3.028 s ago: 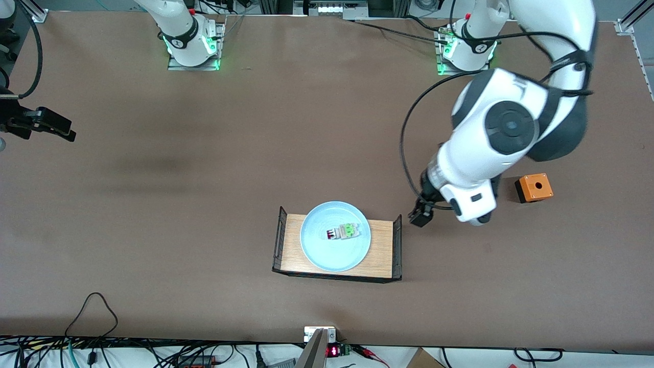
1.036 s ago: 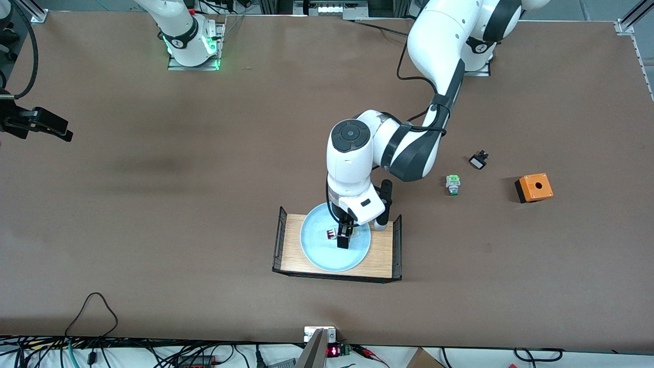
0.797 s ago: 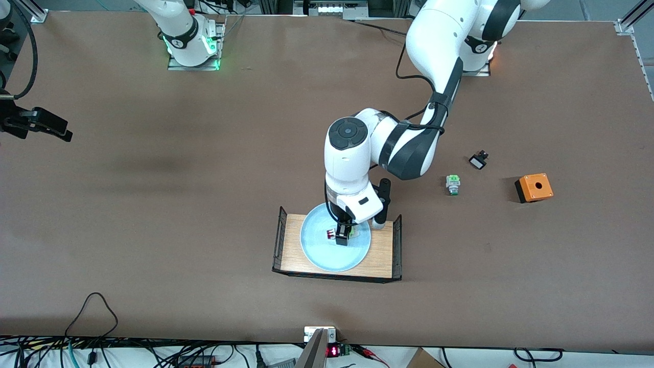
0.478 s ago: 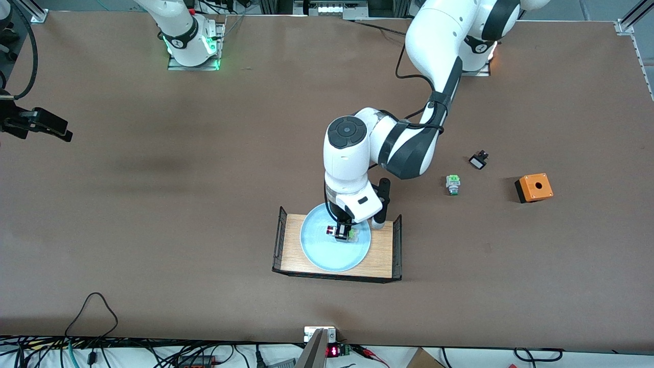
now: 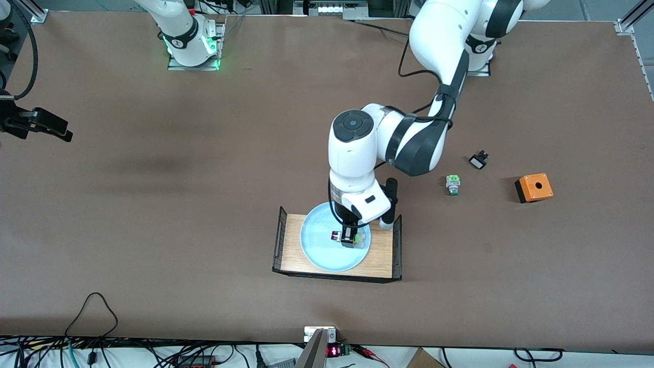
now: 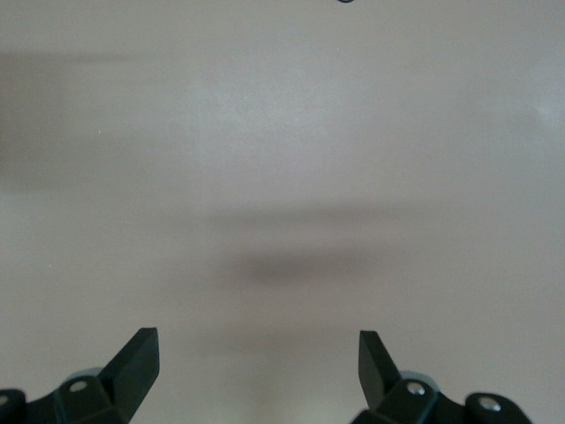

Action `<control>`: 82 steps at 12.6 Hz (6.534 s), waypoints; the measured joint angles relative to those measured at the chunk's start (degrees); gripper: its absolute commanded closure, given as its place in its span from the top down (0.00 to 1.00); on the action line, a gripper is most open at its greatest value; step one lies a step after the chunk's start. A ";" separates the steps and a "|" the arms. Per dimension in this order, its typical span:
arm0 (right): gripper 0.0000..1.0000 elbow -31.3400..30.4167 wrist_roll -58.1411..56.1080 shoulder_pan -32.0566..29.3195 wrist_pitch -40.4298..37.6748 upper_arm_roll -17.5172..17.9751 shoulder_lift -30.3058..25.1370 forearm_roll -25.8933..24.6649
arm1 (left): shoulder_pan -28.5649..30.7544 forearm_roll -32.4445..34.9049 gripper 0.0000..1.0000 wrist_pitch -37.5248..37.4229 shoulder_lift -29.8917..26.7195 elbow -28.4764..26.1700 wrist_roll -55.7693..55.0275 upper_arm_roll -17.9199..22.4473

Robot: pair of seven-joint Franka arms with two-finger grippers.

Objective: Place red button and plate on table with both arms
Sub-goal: 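Lift and carry the button toward the orange box with the left gripper, then place the button with the left gripper while the right gripper nears the plate, then grasp the plate rim with the right gripper while the left gripper withdraws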

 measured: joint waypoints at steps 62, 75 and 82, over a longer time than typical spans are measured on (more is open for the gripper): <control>0.95 14.43 84.15 37.08 44.07 1.20 37.33 8.74 | 33.12 -15.96 1.00 -2.12 -29.34 -41.92 121.09 1.34; 0.19 14.44 84.57 37.10 44.76 1.28 38.07 8.76 | 47.49 -2.95 1.00 -19.27 -49.27 -41.91 118.22 -17.88; 0.02 14.49 84.61 37.33 44.91 1.34 38.27 8.77 | 51.79 -2.82 1.00 -24.45 -52.33 -41.94 120.94 -20.43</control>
